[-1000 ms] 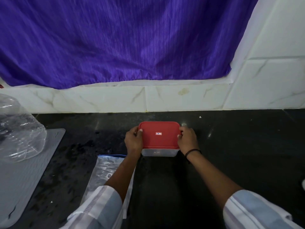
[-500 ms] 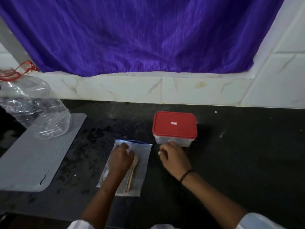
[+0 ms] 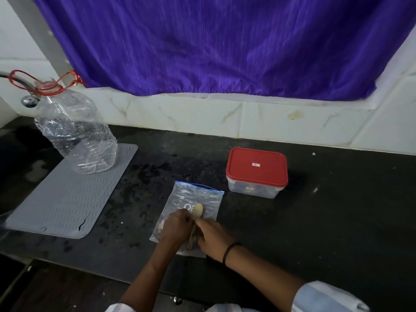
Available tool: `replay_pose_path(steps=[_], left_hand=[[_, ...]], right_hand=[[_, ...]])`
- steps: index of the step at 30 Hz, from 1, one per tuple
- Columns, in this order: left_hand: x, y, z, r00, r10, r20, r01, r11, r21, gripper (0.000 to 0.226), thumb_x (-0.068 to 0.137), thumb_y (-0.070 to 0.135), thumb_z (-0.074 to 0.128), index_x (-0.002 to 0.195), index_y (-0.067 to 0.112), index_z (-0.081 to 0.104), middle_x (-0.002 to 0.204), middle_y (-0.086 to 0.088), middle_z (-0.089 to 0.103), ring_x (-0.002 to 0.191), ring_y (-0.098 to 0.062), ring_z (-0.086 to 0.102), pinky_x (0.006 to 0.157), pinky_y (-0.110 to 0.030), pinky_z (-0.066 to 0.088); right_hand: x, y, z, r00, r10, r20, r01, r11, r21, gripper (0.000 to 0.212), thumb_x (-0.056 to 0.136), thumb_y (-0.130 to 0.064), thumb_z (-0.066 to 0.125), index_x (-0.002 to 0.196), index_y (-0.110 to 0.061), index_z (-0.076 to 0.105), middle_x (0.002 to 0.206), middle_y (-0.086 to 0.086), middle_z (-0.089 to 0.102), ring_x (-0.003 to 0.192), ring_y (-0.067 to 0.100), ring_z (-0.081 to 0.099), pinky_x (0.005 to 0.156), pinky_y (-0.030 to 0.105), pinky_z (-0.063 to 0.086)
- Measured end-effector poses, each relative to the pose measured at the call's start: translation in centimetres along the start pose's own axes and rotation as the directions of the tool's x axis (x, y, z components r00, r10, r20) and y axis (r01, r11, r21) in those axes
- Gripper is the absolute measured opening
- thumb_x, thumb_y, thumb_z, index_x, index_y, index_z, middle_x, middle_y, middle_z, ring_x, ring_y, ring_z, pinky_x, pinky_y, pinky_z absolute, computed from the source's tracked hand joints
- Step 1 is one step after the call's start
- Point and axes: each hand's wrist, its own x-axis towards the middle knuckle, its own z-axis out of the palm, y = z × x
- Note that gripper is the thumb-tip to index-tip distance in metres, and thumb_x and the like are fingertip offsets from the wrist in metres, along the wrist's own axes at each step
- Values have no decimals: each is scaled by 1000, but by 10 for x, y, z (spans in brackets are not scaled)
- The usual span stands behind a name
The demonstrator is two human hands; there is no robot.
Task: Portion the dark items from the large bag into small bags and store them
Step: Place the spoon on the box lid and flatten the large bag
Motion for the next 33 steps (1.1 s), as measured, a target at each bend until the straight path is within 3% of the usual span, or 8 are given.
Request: replay_pose_path(steps=[6,9,12,15,19,25,28,33], left_hand=[[2,-9,1,999,-14,40,22,976,-216,18,97,21,57,80,20,64,90,-10,72,82,-24,70,75,-40,57],[2,-12,2,998,-40,53,53,962,-269,26,97,27,57,71,23,61,78,-5,71,73,-21,71,74,-46,60],[2,-16,7,998,-46,41,57,943,-327,30,96,27,54,68,20,62,68,-2,70,67,-21,70,70,-50,59],[4,-22,10,997,-44,64,65,928,-366,31,95,30,50,70,17,64,65,-1,71,63,-23,69,68,-52,59],[4,-19,8,997,-40,69,61,939,-339,29,97,30,55,72,20,65,63,3,71,60,-20,69,67,-44,60],[11,-3,2,998,44,41,-30,954,-299,20,93,22,61,73,20,64,72,-1,69,66,-19,66,66,-41,56],[21,17,-2,989,147,-3,-144,968,-205,22,95,21,60,73,17,63,74,0,68,69,-15,63,65,-31,50],[44,46,0,967,253,-39,-256,953,-162,20,94,15,61,75,22,60,75,8,61,68,-5,55,63,-18,38]], right_hand=[[13,-5,8,998,56,33,-50,987,-154,44,93,-31,53,135,-23,42,132,11,48,114,30,54,91,39,48],[16,-8,11,996,95,-1,-93,981,-169,50,93,-22,54,141,-18,38,136,13,47,119,31,52,96,40,47],[19,-8,8,985,152,-86,-160,982,-99,44,94,-17,51,137,-17,42,131,13,53,116,30,56,95,38,48],[14,-7,-19,968,114,-223,-143,983,-116,31,95,-16,46,125,-16,48,118,11,61,104,30,62,82,38,52],[2,3,-90,893,-2,-450,-95,977,-193,15,91,-13,52,103,-19,58,93,3,64,85,26,63,64,35,45],[10,57,-184,766,-27,-643,-255,905,-341,21,86,-7,56,96,-17,71,91,6,70,85,30,62,70,33,46],[17,81,-199,799,63,-598,-345,863,-370,26,89,-11,53,106,-23,69,100,5,69,93,33,59,77,37,47],[23,92,-201,863,114,-493,-326,871,-368,27,88,-9,58,102,-28,72,105,2,70,102,31,58,84,37,47]])
